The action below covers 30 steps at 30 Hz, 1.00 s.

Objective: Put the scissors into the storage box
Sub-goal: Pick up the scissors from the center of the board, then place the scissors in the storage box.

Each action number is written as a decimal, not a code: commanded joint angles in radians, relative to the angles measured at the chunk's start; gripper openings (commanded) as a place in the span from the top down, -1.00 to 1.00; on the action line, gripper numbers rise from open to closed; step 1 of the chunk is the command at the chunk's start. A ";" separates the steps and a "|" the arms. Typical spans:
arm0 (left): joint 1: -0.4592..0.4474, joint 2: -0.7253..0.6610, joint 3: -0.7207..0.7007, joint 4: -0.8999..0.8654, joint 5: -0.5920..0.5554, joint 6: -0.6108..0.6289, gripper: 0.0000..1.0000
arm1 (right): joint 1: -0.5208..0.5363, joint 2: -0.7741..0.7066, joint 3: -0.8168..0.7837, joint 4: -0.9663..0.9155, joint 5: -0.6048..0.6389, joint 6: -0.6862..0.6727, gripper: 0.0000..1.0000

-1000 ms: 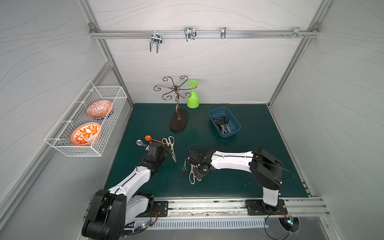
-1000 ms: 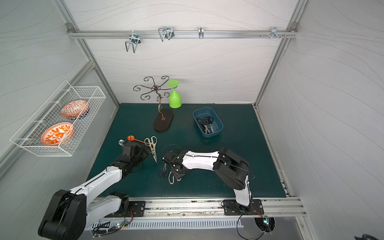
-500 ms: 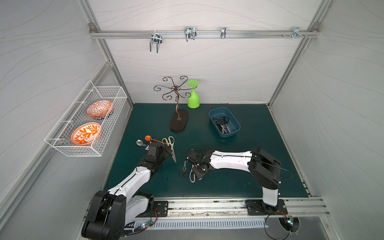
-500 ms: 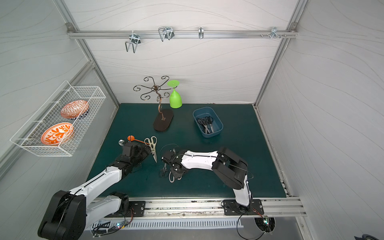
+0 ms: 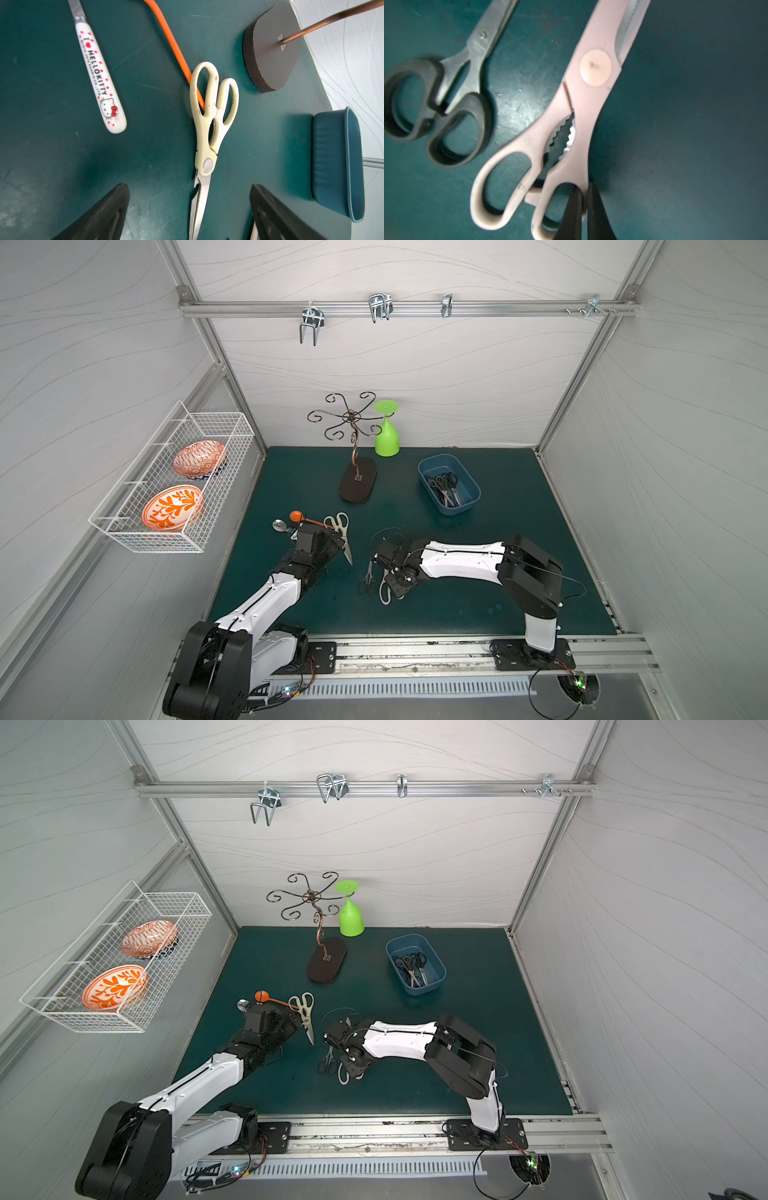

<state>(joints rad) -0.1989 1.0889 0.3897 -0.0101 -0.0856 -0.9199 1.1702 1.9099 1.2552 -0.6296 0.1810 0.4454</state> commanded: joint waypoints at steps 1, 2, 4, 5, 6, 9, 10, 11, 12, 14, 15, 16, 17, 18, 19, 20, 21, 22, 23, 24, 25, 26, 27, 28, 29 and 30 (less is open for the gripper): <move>0.004 -0.003 0.002 0.006 0.007 -0.004 -0.90 | -0.038 -0.064 -0.010 -0.049 0.014 -0.061 1.00; 0.004 -0.002 0.003 0.007 0.009 -0.005 -0.90 | -0.049 -0.081 -0.001 -0.059 0.012 -0.077 1.00; 0.004 0.000 0.005 0.007 0.010 -0.004 -0.90 | -0.075 -0.107 0.016 -0.079 0.009 -0.098 1.00; 0.004 0.000 0.005 0.007 0.010 -0.004 -0.91 | -0.094 -0.120 0.025 -0.090 -0.001 -0.108 1.00; 0.004 -0.001 0.005 0.008 0.010 -0.004 -0.90 | -0.111 -0.131 0.030 -0.096 -0.006 -0.116 1.00; 0.004 0.005 0.007 0.010 0.010 -0.004 -0.90 | -0.168 -0.176 0.038 -0.093 -0.026 -0.143 1.00; 0.004 0.006 0.008 0.010 0.011 -0.002 -0.90 | -0.191 -0.187 0.048 -0.097 -0.027 -0.154 1.00; 0.004 0.008 0.010 0.012 0.012 -0.001 -0.90 | -0.217 -0.198 0.058 -0.100 -0.034 -0.166 1.00; 0.004 0.009 0.012 0.011 0.012 0.001 -0.90 | -0.240 -0.205 0.067 -0.102 -0.046 -0.177 1.00; 0.004 0.015 0.015 0.010 0.017 0.001 -0.90 | -0.299 -0.221 0.086 -0.100 -0.051 -0.202 1.00; 0.003 0.017 0.015 0.013 0.019 0.001 -0.90 | -0.323 -0.225 0.096 -0.102 -0.053 -0.211 1.00; 0.003 0.019 0.016 0.012 0.021 0.001 -0.90 | -0.352 -0.229 0.105 -0.100 -0.062 -0.225 1.00; 0.003 0.021 0.017 0.014 0.021 0.001 -0.90 | -0.376 -0.230 0.112 -0.098 -0.066 -0.240 1.00; 0.004 0.024 0.017 0.016 0.023 0.001 -0.90 | -0.404 -0.229 0.121 -0.097 -0.063 -0.256 1.00; 0.002 0.028 0.018 0.018 0.024 0.001 -0.90 | -0.433 -0.226 0.133 -0.097 -0.064 -0.272 1.00; 0.004 0.032 0.017 0.020 0.027 -0.001 -0.90 | -0.459 -0.221 0.146 -0.098 -0.065 -0.289 1.00; 0.003 0.035 0.015 0.024 0.029 -0.002 -0.90 | -0.486 -0.213 0.162 -0.099 -0.063 -0.305 1.00; 0.003 0.038 0.014 0.029 0.032 -0.004 -0.90 | -0.518 -0.205 0.178 -0.098 -0.065 -0.322 1.00; 0.004 0.041 0.014 0.031 0.033 -0.004 -0.90 | -0.543 -0.199 0.192 -0.097 -0.068 -0.338 1.00; 0.004 0.044 0.015 0.033 0.033 -0.004 -0.90 | -0.570 -0.184 0.212 -0.096 -0.065 -0.351 1.00; 0.004 0.046 0.015 0.032 0.033 -0.004 -0.90 | -0.602 -0.172 0.227 -0.090 -0.069 -0.365 1.00; 0.004 0.046 0.017 0.033 0.033 -0.004 -0.90 | -0.631 -0.157 0.246 -0.085 -0.082 -0.386 1.00; 0.003 0.050 0.017 0.033 0.035 -0.002 -0.90 | -0.652 -0.140 0.267 -0.083 -0.087 -0.406 1.00; 0.003 0.053 0.017 0.035 0.037 -0.002 -0.90 | -0.676 -0.121 0.288 -0.076 -0.080 -0.427 1.00; 0.004 0.059 0.018 0.037 0.039 -0.002 -0.90 | -0.698 -0.097 0.316 -0.073 -0.077 -0.450 1.00; 0.003 0.064 0.019 0.040 0.042 -0.002 -0.90 | -0.715 -0.076 0.340 -0.074 -0.077 -0.471 1.00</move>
<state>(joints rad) -0.1989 1.1378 0.3897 -0.0055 -0.0551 -0.9203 0.4957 1.7763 1.5391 -0.7071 0.1143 0.0639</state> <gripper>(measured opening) 0.950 0.070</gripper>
